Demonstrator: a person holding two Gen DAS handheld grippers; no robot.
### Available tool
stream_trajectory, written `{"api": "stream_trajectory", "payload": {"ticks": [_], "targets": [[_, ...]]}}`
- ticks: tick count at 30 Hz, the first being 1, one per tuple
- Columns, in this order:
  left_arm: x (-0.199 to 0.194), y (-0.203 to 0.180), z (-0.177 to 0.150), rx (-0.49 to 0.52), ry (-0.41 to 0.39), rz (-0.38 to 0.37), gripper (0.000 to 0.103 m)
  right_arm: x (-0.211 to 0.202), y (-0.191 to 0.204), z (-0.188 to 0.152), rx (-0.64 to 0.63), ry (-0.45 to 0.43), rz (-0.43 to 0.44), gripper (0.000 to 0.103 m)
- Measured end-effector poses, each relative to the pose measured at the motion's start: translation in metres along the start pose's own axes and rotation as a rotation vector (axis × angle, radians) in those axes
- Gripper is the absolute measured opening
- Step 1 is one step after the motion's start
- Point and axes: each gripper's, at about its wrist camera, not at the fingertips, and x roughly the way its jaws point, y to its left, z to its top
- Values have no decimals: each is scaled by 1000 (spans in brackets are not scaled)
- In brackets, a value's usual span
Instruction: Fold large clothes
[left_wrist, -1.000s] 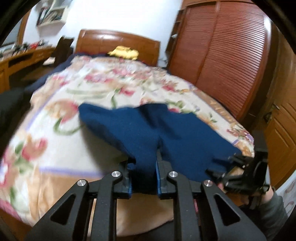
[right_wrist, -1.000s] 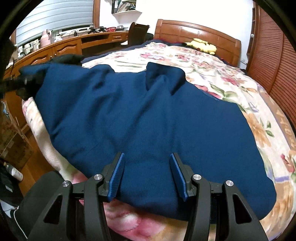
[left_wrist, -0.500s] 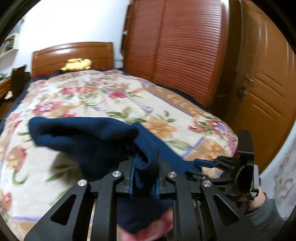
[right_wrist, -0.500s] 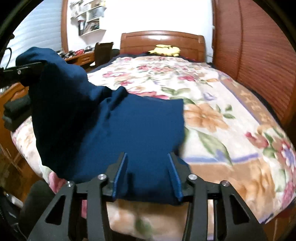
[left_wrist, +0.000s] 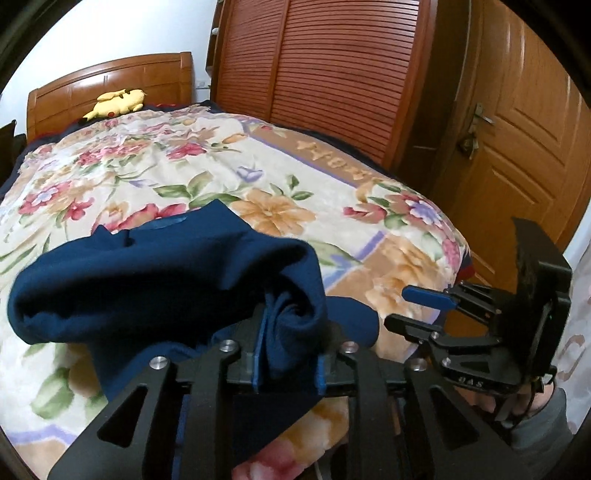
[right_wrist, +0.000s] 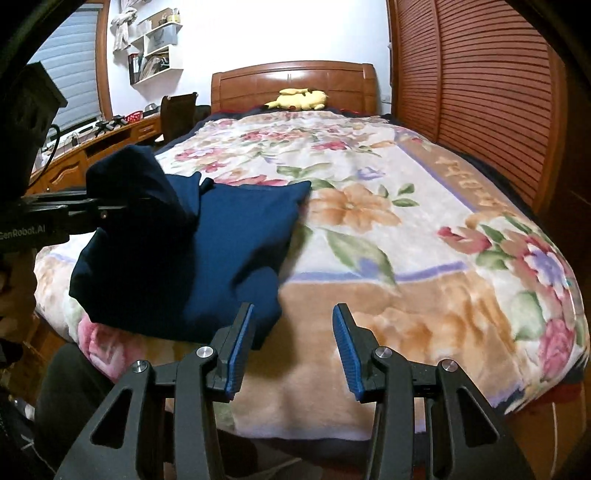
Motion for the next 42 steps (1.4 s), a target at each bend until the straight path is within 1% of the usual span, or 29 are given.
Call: {"api": "stream_trajectory", "payload": {"ticks": [2,3,5,7,11,14,18,19,20,23,24,29,31,36,40,42], "targets": [[-12,-2,-1,6,-18,-23,47,-2,3,2,2,-15,5,45],[-17,-3,-2,9,-30,-23,50,-2,4,3,0,-22,9,45],[-35,-2,-3,22,-66,-14,67,-5,7,4,-8,-43,15,45],[-52,2,-5,16,-96,-28,75,-10,11,9,-9,-71,37,45],[-85,21,-11,-5,-145,7,77,-23,21,24,-13,-136,49,45],[-106,45,-20,-25,-171,68,77,-34,29,40,-14,-184,62,45],[-123,81,-35,-74,-192,130,77,-40,50,59,-60,-195,81,45],[-127,91,-39,-91,-196,145,77,-39,57,63,-75,-195,88,47],[-131,100,-44,-107,-198,156,77,-38,65,68,-94,-192,96,52],[-140,126,-57,-154,-204,186,76,-36,86,79,-146,-182,108,58],[-143,133,-62,-164,-205,198,77,-34,93,82,-164,-173,115,62],[-151,159,-80,-199,-202,251,77,-11,122,98,-252,-102,123,63],[-155,166,-87,-199,-200,269,77,-3,133,108,-284,-90,128,63],[-163,180,-99,-191,-195,298,77,17,162,127,-346,-56,174,64],[-166,188,-109,-193,-196,309,77,36,184,134,-414,-32,193,77],[-166,193,-114,-200,-197,304,77,46,192,135,-462,-8,205,80]]}}
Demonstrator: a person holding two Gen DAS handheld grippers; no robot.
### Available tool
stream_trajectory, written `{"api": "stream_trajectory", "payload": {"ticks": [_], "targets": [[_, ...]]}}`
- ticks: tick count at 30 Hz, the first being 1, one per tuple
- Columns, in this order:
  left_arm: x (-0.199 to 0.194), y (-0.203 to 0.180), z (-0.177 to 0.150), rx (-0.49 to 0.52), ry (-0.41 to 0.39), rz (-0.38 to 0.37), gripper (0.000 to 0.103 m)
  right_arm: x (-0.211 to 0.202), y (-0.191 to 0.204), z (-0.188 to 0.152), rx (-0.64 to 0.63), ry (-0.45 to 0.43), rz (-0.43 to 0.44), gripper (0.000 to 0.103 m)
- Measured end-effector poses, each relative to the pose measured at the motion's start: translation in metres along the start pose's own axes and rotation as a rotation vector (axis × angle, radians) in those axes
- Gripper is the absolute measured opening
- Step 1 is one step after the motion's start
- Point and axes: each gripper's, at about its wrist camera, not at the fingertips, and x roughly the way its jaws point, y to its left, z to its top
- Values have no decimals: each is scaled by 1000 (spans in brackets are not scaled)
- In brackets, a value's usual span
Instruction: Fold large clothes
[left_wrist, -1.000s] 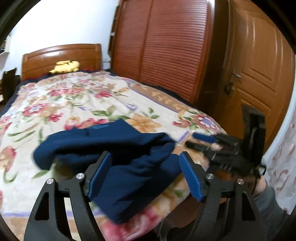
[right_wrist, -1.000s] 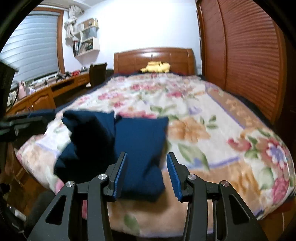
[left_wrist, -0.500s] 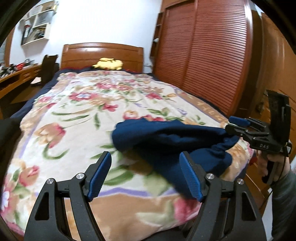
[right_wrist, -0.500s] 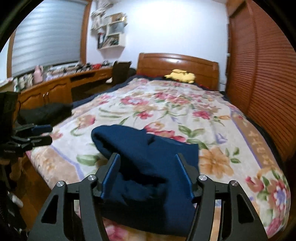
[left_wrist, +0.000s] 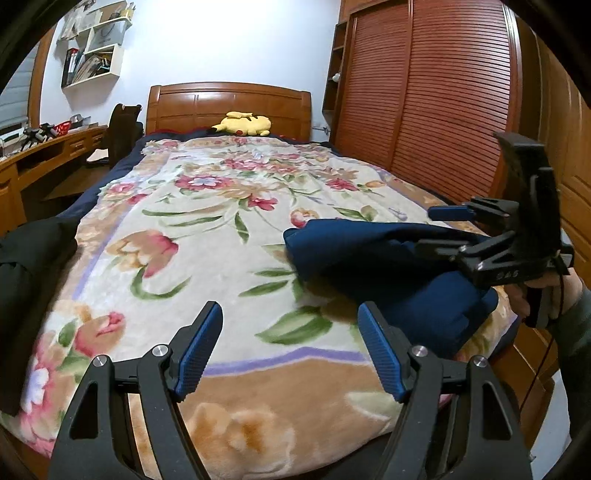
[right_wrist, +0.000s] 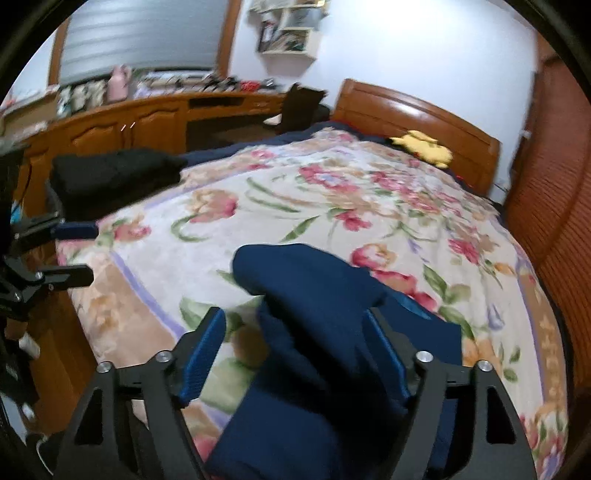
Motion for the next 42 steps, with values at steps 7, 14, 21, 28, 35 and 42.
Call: {"api": "stream_trajectory", "payload": {"ticks": [7,14,21,28,35,42], "targets": [[8,4,-4,14,6,-7,77,51,1,15,-101,139,-57,80],[28,-7,-1,47,19,-40,77,64,-48,35,-82,183,-48,15],[55,-27,6,65,41,-83,77,75,-165,37,146,203,-223,9],[71,-49,6,85,60,-106,77,97,-232,-7,355,257,-288,30],[78,-65,2,99,71,-125,77,41,-192,-37,246,174,-209,30],[77,-82,-2,109,71,-147,77,-21,-158,-86,231,123,-164,71]]}}
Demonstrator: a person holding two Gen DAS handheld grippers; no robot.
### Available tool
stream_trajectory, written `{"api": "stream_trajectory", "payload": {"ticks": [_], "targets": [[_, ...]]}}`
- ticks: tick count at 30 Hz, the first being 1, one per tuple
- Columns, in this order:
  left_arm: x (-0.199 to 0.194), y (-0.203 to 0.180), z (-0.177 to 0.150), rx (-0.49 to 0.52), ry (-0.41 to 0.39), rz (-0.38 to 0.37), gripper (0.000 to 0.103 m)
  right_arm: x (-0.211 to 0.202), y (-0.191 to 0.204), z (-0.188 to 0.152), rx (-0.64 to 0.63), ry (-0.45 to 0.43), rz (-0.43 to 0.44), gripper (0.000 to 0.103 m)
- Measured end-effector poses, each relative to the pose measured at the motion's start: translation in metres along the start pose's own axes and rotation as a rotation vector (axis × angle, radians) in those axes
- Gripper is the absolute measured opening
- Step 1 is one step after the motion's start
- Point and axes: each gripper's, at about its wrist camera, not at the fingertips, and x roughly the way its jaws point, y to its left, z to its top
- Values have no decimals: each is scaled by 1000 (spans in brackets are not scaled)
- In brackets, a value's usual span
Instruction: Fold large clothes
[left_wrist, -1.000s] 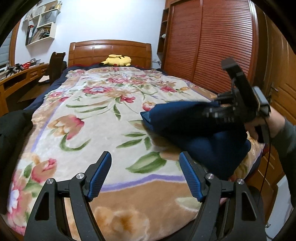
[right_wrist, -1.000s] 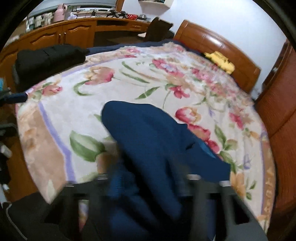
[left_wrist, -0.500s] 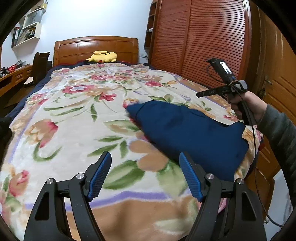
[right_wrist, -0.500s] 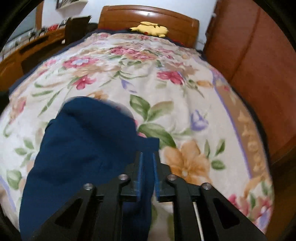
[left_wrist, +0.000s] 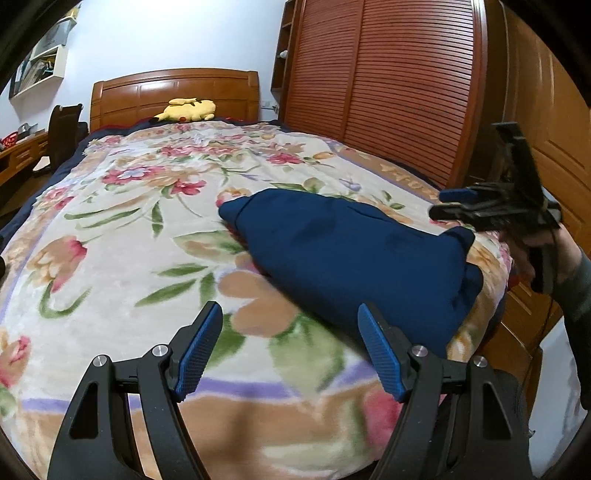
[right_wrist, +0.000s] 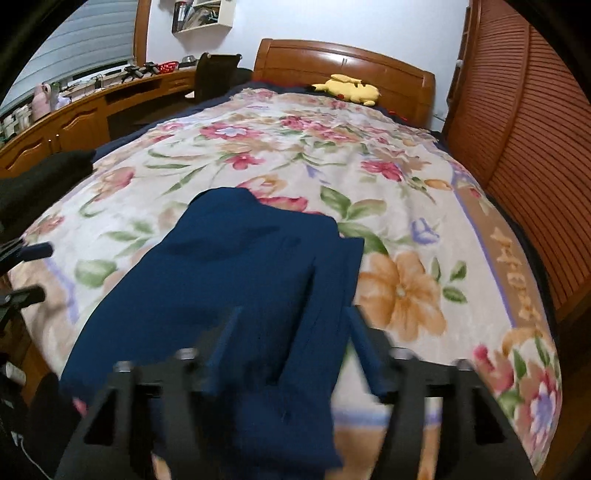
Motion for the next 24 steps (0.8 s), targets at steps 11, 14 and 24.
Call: {"api": "stream_trajectory", "payload": {"ticks": [11,14,24], "targets": [[1,-26,9,33,5,0,76,-32,2,-48,75,14,70,72],[7,-30,15,39,0,3,77,-34,1,-54,102,-1,80,27],[20,-26,26,28,1,24,77,-57,11,-78,102,-25,90,7]]}}
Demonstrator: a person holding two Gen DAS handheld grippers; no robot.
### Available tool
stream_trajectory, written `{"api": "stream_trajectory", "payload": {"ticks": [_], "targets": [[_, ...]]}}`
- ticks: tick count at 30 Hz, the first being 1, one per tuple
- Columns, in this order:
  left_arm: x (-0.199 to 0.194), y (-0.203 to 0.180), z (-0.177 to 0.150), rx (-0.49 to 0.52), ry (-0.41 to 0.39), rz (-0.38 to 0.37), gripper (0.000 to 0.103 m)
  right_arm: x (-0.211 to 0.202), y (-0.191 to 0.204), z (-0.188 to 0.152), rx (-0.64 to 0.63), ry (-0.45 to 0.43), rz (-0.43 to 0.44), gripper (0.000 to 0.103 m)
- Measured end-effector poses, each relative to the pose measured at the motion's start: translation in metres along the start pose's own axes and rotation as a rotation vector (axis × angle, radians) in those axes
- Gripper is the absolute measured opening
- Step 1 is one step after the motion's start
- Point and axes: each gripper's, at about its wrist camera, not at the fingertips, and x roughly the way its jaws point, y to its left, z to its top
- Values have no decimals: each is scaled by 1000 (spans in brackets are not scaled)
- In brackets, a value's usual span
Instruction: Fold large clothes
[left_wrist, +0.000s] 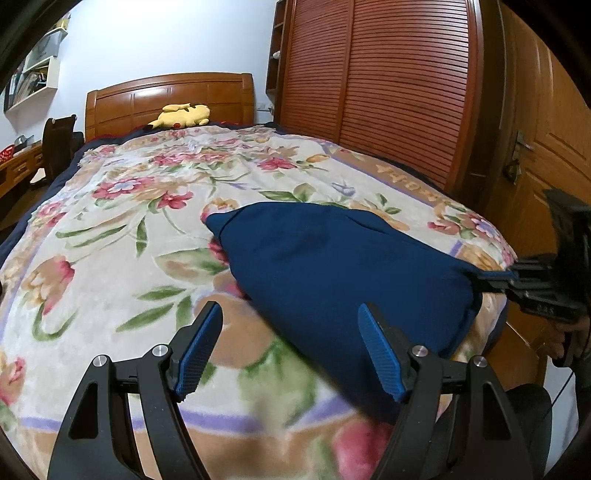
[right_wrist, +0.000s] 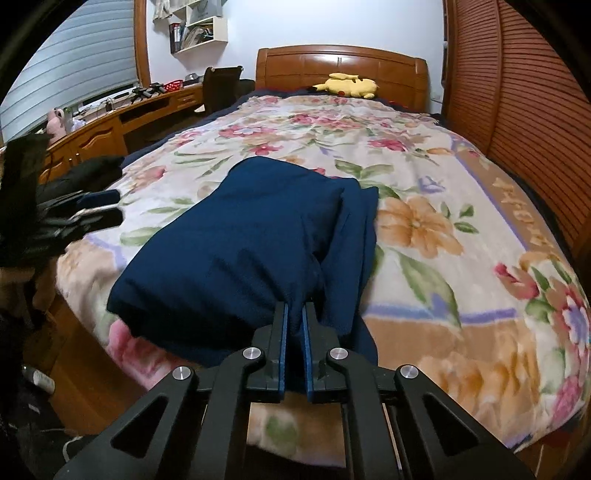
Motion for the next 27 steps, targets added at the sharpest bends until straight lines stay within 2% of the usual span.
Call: {"api": "stream_trajectory", "payload": {"ticks": [4,12,18,20,22,27], "targets": [[10,1,6,9,10,17,77,0,-2,-7,-1,3,-9,7],[25,4,14,-4,14,-20,77,0,6,-12,36,-12,-63,8],[33,6,23,7,10,-54,77,-6,9,-6,62,17,-138,28],[38,7,27,17,14,-61,77,-14,10,-5,76,6,-155,55],[43,9,31,27,18,-63,77,-21,10,-4,83,-4,-167,65],[63,15,42,59,28,-50,77,-27,8,-8,93,-15,-206,66]]}}
